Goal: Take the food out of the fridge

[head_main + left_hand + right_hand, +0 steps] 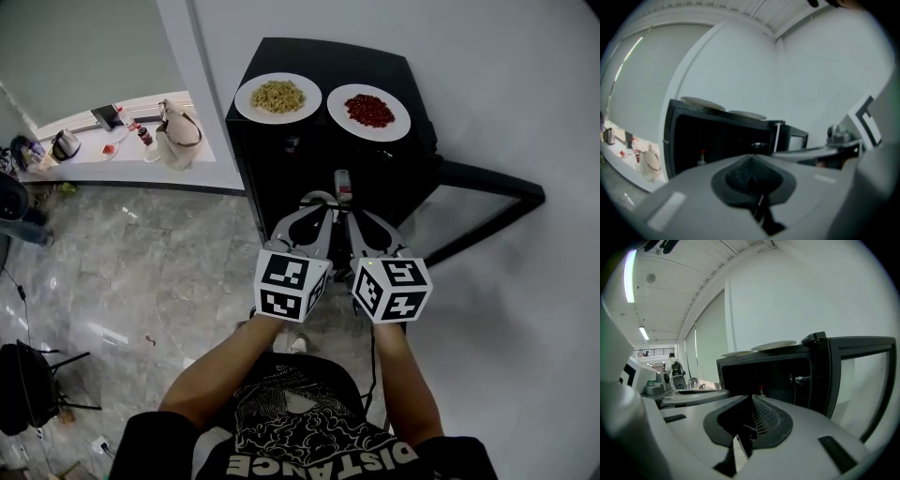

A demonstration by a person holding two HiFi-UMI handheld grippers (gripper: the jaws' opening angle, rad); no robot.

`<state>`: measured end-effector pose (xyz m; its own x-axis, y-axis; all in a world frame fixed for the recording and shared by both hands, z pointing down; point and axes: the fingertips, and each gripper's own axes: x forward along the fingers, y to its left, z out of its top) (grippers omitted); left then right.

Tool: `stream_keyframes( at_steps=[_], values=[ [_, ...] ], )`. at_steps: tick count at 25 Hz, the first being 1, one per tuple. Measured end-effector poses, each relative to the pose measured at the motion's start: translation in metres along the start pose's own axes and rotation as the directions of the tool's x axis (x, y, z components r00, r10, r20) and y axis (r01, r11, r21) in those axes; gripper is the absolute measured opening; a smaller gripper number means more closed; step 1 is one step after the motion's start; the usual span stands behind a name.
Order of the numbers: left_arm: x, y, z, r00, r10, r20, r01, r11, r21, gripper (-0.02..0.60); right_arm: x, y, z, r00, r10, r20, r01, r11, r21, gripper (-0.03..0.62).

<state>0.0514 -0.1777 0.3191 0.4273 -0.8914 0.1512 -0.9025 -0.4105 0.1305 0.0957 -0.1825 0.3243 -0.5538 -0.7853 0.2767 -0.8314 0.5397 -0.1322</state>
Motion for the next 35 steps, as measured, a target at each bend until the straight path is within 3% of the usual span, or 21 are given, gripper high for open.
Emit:
stream_keyframes(
  at_steps=[11,17,26,29,33,35],
  values=[
    [-0.011,0.010,-0.020,1.000,0.002,-0.017,-0.002,0.999,-0.033,0.003,0.003,0.002,-0.042,0.998,0.053,-0.032,-0.046,0.980,0.195,0.023],
    [-0.020,0.017,-0.043,0.999,-0.022,-0.040,0.020,0.998,-0.054,0.003,0.002,0.007,-0.065,0.997,0.065,-0.033,-0.051,0.951,0.306,0.023],
    [-0.024,0.038,-0.095,0.997,-0.070,-0.044,0.063,0.985,-0.160,0.003,0.036,0.004,-0.123,0.996,0.049,-0.071,-0.011,0.891,0.453,0.023],
    [-0.019,0.046,-0.122,0.996,-0.078,-0.034,0.070,0.982,-0.175,0.003,0.059,-0.007,-0.154,0.997,0.034,-0.069,0.008,0.847,0.532,0.023],
    [-0.011,0.059,-0.160,0.997,-0.068,-0.026,0.064,0.987,-0.147,0.003,0.087,-0.023,-0.202,0.998,0.038,-0.047,0.002,0.761,0.648,0.029],
    [-0.007,0.066,-0.177,0.998,-0.062,-0.019,0.059,0.989,-0.132,0.003,0.102,-0.034,-0.227,0.999,0.039,-0.026,-0.009,0.703,0.711,0.052]
  ],
)
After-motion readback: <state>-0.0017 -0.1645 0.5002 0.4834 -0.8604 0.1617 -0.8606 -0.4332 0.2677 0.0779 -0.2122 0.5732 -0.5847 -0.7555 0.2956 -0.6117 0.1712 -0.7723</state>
